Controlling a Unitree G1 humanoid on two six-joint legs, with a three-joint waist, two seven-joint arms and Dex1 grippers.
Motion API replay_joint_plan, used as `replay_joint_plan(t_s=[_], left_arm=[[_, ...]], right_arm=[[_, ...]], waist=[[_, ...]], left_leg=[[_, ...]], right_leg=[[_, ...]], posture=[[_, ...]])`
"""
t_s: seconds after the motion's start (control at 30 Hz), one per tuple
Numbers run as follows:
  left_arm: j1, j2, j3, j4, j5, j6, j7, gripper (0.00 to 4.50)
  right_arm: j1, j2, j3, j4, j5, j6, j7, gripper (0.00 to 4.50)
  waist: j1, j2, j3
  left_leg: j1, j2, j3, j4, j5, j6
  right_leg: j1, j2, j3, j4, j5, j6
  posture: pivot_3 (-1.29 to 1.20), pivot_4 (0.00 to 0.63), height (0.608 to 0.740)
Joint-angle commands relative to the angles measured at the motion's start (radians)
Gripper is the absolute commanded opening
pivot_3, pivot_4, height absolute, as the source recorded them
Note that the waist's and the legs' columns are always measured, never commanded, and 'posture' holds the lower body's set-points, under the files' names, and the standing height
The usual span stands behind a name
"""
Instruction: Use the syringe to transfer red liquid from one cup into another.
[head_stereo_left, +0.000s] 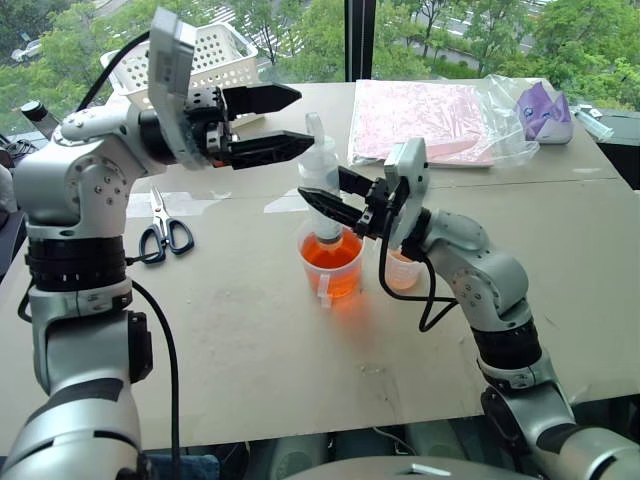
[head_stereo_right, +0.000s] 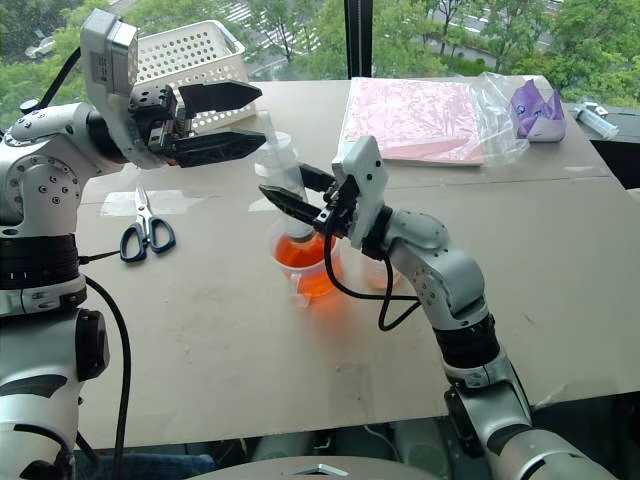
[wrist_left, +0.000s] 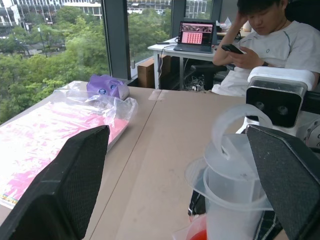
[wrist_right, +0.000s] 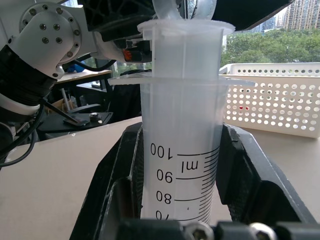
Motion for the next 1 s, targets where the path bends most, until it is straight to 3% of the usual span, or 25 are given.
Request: replay_joint_plan(t_s=[0.03, 0.43, 1.0], left_arm=[[0.000, 0.001, -0.007, -0.016, 0.012, -0.008, 0.003, 4.45], [-0.043, -0.005, 0.048, 0.030, -0.029, 0.003, 0.021, 4.45], [-0.042, -0.025, 0.021, 0.033, -0.010, -0.001, 0.019, 4.45]], right_arm=[[-0.034, 0.009, -0.020, -0.047, 0.018, -0.043, 0.003, 1.54], [-0.020, -0.004, -0.024, -0.053, 0.026, -0.045, 0.015, 1.54], [-0.020, -0.006, -0.013, -0.050, 0.022, -0.046, 0.019, 1.54]], waist=[[-0.001, 0.000, 0.000], [-0.002, 0.000, 0.000], [-0.001, 0.000, 0.000]], left_leg=[[0.000, 0.000, 0.000, 0.000, 0.000, 0.000], [0.000, 0.000, 0.000, 0.000, 0.000, 0.000], [0.000, 0.000, 0.000, 0.000, 0.000, 0.000]], right_leg=[[0.000, 0.000, 0.000, 0.000, 0.000, 0.000], [0.000, 0.000, 0.000, 0.000, 0.000, 0.000], [0.000, 0.000, 0.000, 0.000, 0.000, 0.000]], posture=[[0.00, 0.150, 0.740], [0.00, 0.150, 0.740], [0.00, 0.150, 0.740]])
